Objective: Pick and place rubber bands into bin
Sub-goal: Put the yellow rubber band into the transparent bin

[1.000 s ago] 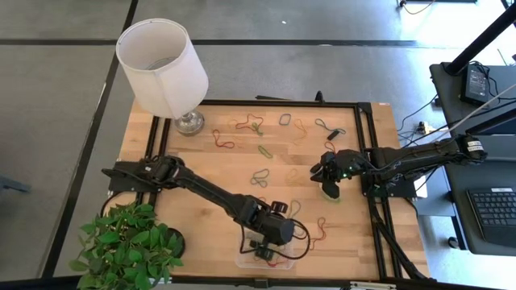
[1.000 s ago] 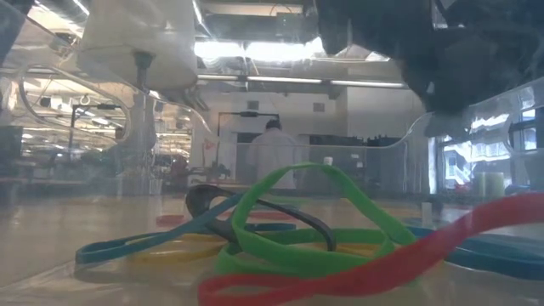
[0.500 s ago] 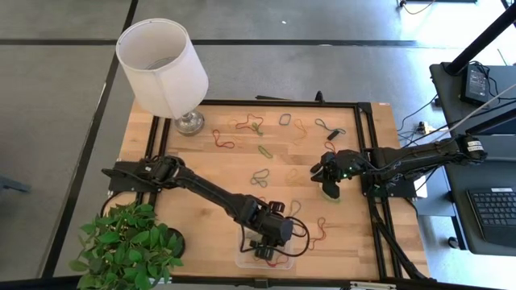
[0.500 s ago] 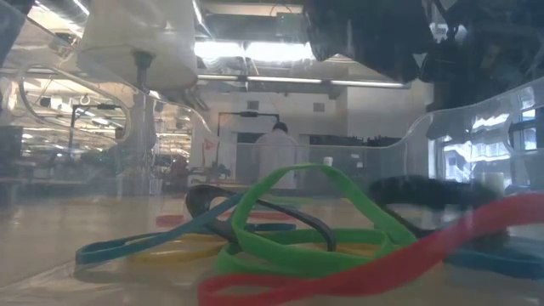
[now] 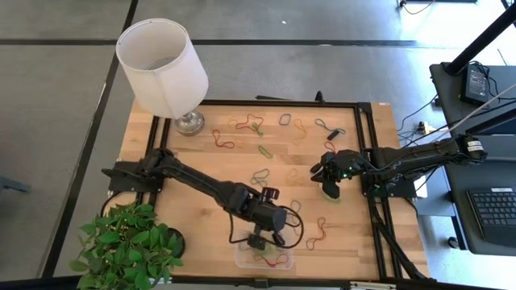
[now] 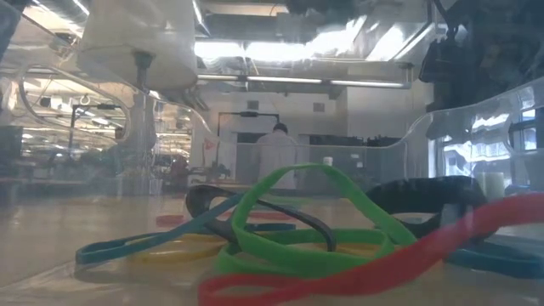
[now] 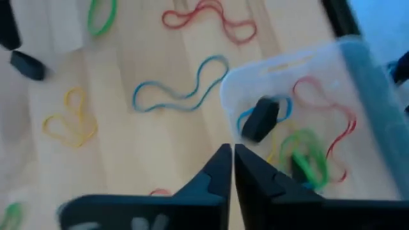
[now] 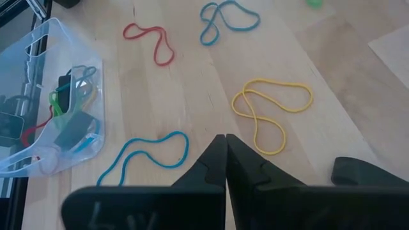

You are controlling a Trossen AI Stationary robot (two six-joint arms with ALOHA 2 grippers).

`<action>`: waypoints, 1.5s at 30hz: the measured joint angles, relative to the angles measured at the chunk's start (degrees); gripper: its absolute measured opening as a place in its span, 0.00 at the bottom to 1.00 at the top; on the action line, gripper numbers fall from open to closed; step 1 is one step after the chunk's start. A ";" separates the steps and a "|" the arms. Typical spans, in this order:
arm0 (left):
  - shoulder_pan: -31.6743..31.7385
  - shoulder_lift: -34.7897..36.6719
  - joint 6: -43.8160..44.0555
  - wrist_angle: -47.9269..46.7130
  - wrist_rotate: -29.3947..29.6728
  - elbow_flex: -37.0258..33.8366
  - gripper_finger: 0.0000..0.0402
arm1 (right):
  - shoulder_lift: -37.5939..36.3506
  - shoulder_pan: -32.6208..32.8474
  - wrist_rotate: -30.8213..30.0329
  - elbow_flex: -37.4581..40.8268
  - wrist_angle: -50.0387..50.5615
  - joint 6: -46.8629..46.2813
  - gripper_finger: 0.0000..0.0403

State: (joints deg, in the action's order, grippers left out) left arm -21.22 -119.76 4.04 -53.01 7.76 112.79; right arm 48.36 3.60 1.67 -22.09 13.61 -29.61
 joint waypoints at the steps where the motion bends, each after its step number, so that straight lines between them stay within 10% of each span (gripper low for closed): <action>1: 0.28 0.27 -0.91 -1.07 0.02 0.00 0.02 | 0.00 0.00 0.00 0.00 -0.08 -0.05 0.01; 10: 4.73 3.24 -4.80 -0.30 -3.58 -7.91 0.00 | -0.02 0.00 -0.02 0.00 -0.25 -0.09 0.01; 29: 16.62 39.39 -2.30 39.74 -3.52 -67.34 0.00 | 0.00 0.02 -12.31 -0.02 -9.29 -0.59 0.03; 36: 23.27 48.56 -3.77 44.72 -6.04 -79.44 0.00 | 1.29 -1.28 -24.47 -0.05 -20.13 1.66 0.19; 45: 30.01 55.26 -5.13 44.74 -6.13 -85.26 0.00 | 15.64 -11.27 -24.78 -10.55 -19.74 1.84 0.48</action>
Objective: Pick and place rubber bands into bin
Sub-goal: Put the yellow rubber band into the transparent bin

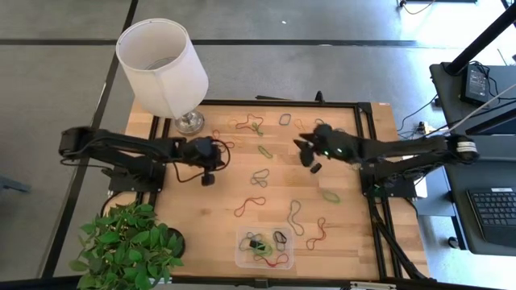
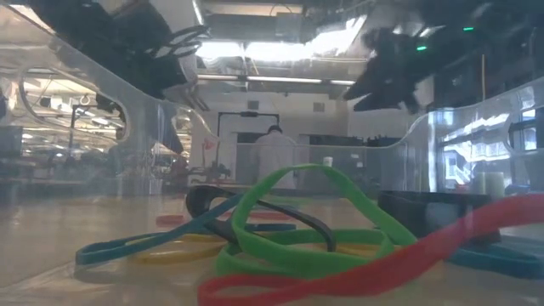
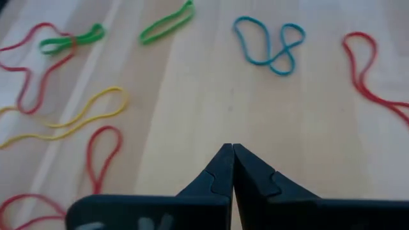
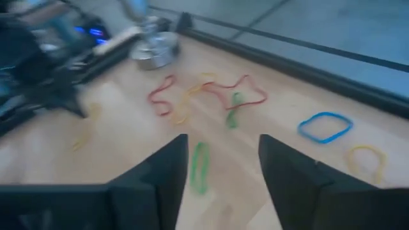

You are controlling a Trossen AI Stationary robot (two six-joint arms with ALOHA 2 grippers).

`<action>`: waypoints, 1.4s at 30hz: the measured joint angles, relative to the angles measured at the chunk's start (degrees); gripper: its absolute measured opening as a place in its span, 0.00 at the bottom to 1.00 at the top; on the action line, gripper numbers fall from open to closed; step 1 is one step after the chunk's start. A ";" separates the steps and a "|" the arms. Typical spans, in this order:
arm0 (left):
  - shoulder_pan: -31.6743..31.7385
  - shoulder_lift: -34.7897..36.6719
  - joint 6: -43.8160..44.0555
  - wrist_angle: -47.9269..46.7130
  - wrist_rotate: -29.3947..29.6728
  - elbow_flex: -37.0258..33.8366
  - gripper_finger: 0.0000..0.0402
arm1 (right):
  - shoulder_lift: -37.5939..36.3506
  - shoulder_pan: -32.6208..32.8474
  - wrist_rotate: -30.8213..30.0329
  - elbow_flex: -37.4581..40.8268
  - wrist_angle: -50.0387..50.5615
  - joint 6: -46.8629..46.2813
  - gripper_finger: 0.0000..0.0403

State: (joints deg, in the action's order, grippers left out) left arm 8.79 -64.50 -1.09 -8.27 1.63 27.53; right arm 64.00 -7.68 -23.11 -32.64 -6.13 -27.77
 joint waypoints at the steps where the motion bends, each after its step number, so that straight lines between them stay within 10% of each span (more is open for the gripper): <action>1: 0.74 0.59 -0.87 -0.20 -0.04 -0.35 0.00 | 2.39 -1.35 0.00 -2.31 1.27 0.00 0.51; 15: 9.26 8.81 -3.26 -2.68 -4.22 -2.78 0.00 | 36.95 -22.06 14.53 -36.66 50.24 -13.83 0.51; 42: 7.99 9.52 1.88 -3.61 -7.80 -2.78 0.01 | 48.59 -27.76 15.78 -37.31 51.47 -6.31 0.01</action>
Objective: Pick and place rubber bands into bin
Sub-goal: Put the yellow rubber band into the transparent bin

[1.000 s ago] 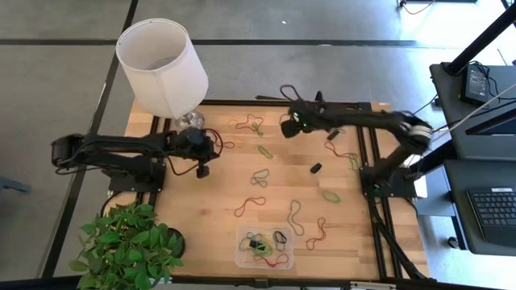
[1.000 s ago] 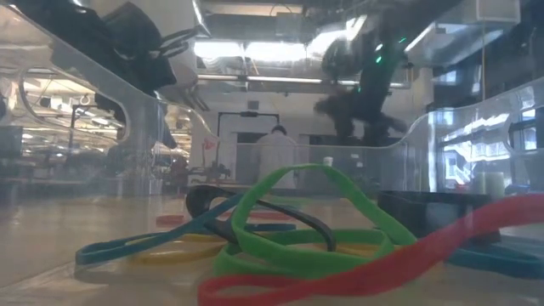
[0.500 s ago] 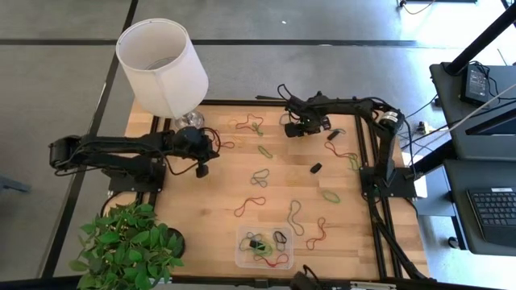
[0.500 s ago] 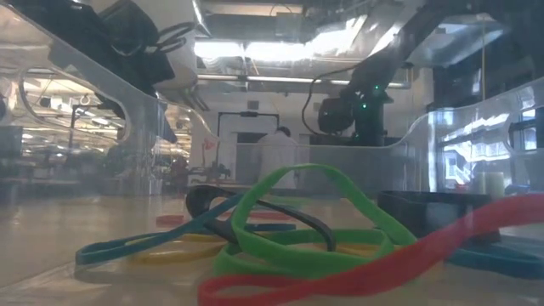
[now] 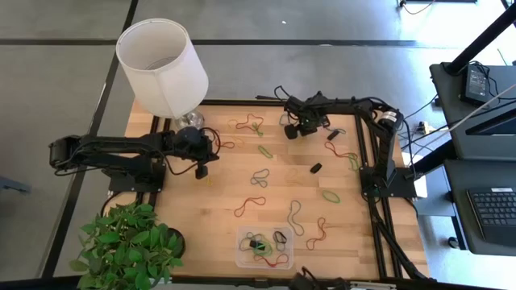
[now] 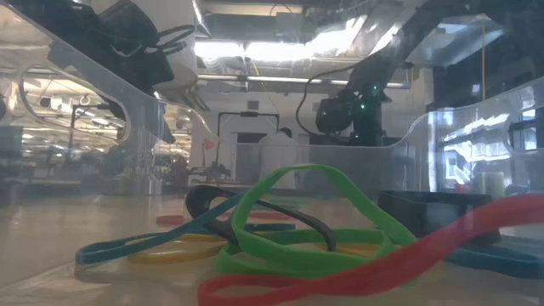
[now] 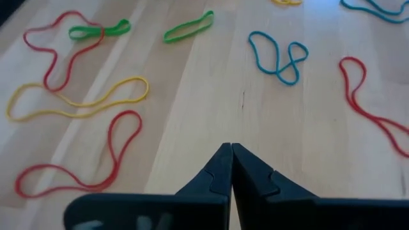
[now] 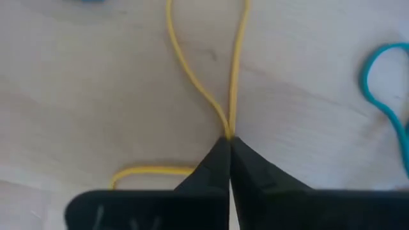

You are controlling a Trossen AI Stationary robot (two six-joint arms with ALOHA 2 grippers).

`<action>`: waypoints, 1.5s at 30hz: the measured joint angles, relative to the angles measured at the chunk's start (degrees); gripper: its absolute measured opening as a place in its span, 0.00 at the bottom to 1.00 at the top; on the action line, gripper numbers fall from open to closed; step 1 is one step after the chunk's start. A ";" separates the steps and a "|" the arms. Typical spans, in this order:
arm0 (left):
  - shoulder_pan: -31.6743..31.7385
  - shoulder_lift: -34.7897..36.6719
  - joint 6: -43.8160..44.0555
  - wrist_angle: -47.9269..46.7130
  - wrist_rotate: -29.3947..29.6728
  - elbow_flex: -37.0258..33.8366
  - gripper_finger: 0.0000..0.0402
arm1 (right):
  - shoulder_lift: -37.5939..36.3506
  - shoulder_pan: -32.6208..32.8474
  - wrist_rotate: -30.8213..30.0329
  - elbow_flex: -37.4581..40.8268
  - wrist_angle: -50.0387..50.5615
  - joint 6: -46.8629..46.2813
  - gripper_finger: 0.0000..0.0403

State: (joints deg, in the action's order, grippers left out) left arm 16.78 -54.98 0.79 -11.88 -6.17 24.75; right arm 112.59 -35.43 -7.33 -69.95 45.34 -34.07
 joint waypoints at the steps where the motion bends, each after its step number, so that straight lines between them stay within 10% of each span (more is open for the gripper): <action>1: -0.30 0.00 0.64 0.02 0.00 0.00 0.01 | -0.80 0.44 -0.60 0.07 0.04 0.78 0.01; 12: -7.39 0.00 4.00 -0.35 2.17 1.40 0.00 | -18.49 10.94 -5.68 0.29 8.67 6.08 0.00; 25: -14.63 0.02 5.40 -0.24 5.59 3.02 0.01 | -35.32 39.11 -11.78 0.16 11.19 -3.92 0.00; 37: -17.34 0.00 5.52 -0.31 8.15 3.02 0.00 | -28.93 64.19 -14.15 -4.21 11.60 -32.28 0.00; 45: -18.74 0.00 4.45 -1.85 7.71 3.06 0.01 | -9.57 71.10 -14.07 -27.38 15.82 -34.72 0.00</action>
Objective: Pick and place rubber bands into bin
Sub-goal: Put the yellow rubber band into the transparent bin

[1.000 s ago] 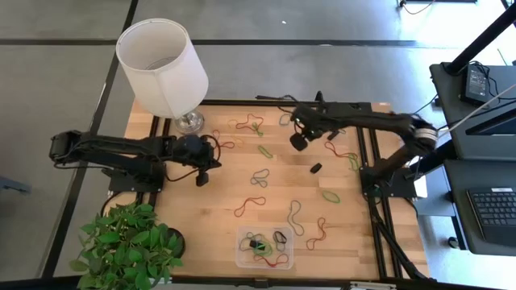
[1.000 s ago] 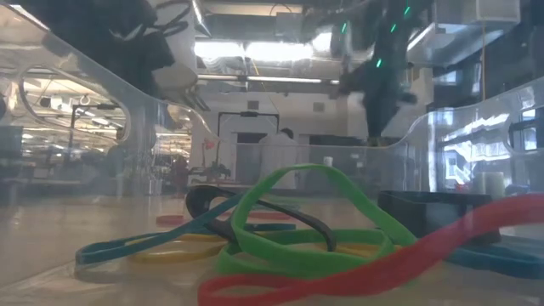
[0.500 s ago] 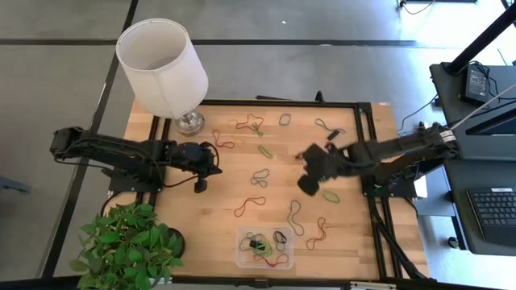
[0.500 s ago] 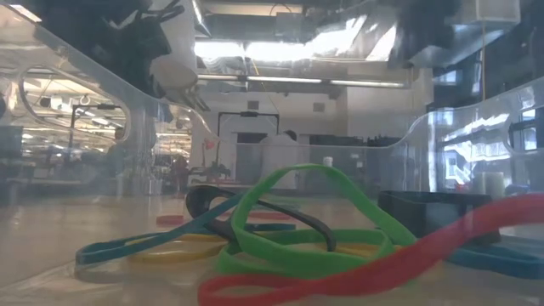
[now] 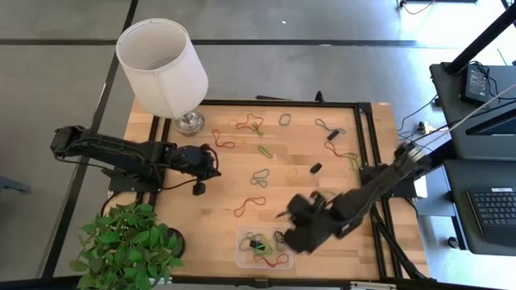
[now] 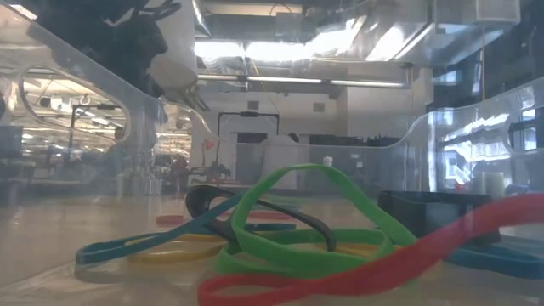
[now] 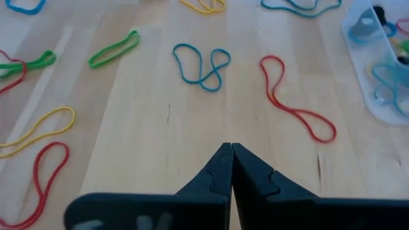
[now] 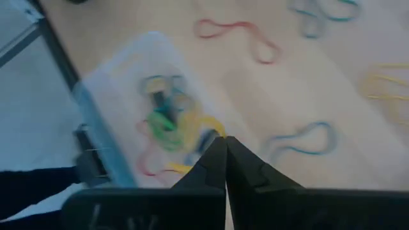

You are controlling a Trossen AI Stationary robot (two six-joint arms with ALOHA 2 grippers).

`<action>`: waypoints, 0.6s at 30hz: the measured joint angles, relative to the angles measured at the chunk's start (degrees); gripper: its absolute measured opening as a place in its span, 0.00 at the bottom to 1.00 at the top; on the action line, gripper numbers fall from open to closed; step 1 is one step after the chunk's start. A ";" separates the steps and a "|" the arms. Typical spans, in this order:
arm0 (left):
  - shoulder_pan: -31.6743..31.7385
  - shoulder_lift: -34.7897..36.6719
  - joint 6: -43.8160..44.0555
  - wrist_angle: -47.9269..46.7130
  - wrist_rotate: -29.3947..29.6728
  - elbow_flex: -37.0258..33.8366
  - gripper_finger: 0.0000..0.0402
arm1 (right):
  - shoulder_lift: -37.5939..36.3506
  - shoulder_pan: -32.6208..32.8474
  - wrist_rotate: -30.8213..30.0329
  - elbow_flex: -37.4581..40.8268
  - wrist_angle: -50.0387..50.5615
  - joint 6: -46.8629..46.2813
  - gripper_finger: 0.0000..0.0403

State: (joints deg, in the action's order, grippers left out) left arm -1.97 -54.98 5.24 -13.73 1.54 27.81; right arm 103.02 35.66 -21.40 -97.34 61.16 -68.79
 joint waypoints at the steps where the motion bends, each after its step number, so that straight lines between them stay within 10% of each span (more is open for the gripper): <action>1: -0.25 0.00 -0.40 -0.59 -0.02 0.00 0.00 | 2.67 0.22 0.01 -3.78 1.04 0.00 0.00; 10: -1.43 0.00 -4.03 -5.26 -0.06 0.00 0.01 | 22.76 0.11 1.17 -31.81 7.19 0.13 0.00; 18: -1.43 0.00 -5.58 -5.56 -0.04 0.00 0.01 | 32.65 -2.00 4.35 -37.41 8.89 0.00 0.00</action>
State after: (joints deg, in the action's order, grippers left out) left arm -3.40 -54.98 -0.34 -19.29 1.50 27.81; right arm 135.67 33.67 -17.05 -134.75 70.05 -68.80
